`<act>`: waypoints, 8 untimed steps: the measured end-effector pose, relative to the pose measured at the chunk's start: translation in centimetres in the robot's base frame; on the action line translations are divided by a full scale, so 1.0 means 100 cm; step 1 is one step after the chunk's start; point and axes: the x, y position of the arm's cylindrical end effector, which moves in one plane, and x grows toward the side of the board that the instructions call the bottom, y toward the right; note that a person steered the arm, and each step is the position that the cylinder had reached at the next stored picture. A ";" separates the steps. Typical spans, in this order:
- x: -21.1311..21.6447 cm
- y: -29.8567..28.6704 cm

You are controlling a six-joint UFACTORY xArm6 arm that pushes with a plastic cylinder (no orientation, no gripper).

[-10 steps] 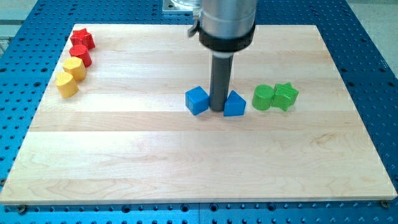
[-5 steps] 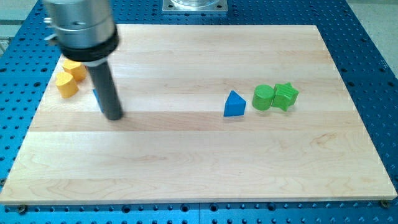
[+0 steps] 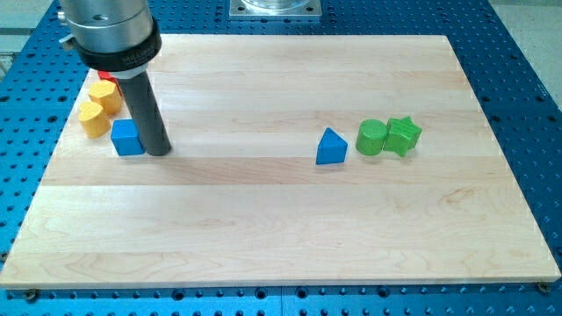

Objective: Move the cube bottom of the heart

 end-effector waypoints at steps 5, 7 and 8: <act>-0.007 -0.006; -0.013 -0.029; -0.006 -0.037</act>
